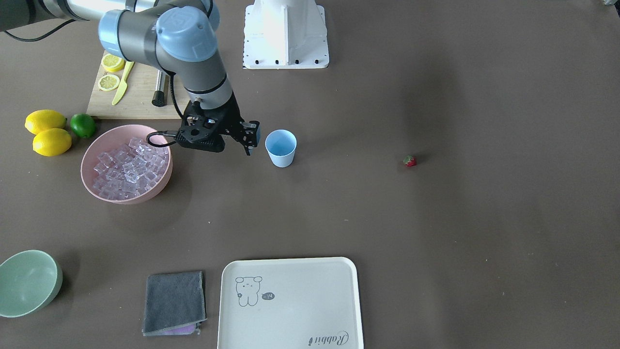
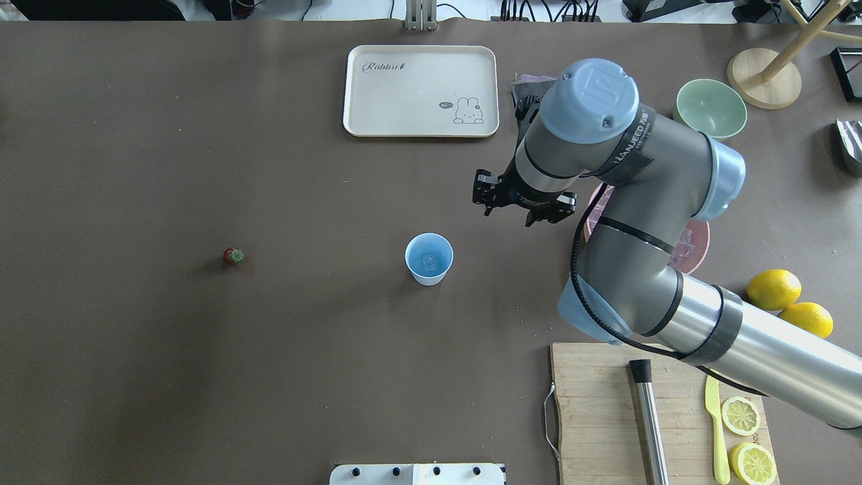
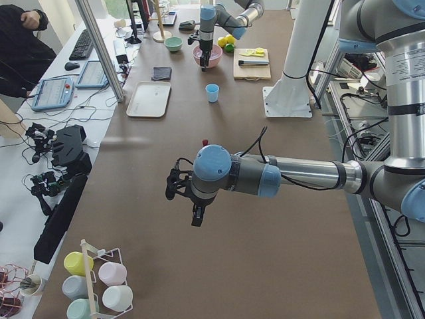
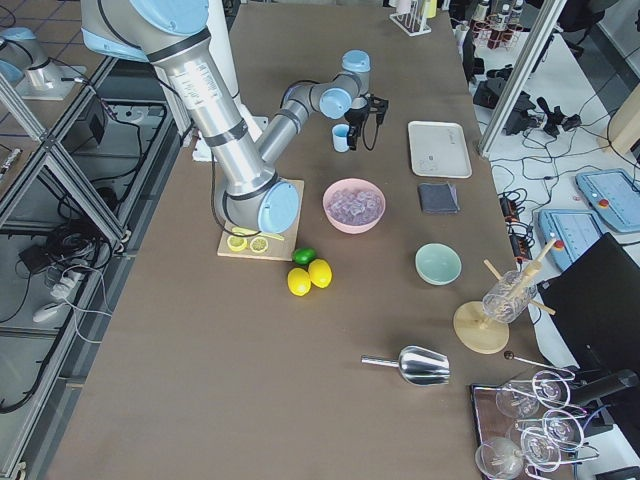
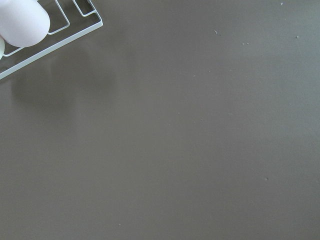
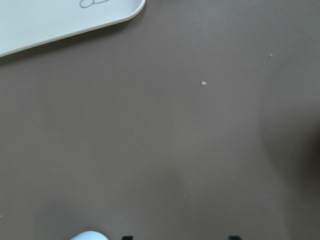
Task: Put ice and strawberries in cup
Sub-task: 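Move the right gripper back over the bowl of ice cubes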
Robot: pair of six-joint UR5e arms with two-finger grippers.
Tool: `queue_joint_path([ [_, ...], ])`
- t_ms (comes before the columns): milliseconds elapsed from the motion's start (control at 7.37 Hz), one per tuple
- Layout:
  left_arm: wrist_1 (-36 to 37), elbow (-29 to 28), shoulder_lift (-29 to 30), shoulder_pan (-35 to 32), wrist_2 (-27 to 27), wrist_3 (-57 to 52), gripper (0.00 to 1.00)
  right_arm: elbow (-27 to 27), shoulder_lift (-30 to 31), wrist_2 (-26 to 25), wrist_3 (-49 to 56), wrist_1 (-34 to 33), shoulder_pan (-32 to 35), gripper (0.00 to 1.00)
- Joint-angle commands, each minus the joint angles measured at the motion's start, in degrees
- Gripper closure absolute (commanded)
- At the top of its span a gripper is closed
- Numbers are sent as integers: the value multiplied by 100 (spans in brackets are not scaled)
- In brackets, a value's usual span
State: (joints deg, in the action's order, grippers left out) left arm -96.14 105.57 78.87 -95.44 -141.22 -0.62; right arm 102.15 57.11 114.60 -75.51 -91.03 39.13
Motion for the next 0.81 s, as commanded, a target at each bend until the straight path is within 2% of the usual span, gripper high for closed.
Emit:
queue_joint_path([
  [0,-2,16,-21,-10,7,0,2,156,502,150,763,15,322,30],
  [407,-2,7,-30,-27,7,-9,2,550,1134,326,1424,15,596,30],
  [678,-10,7,-30,-27,7,-17,2,561,1389,326,2046,24,596,32],
])
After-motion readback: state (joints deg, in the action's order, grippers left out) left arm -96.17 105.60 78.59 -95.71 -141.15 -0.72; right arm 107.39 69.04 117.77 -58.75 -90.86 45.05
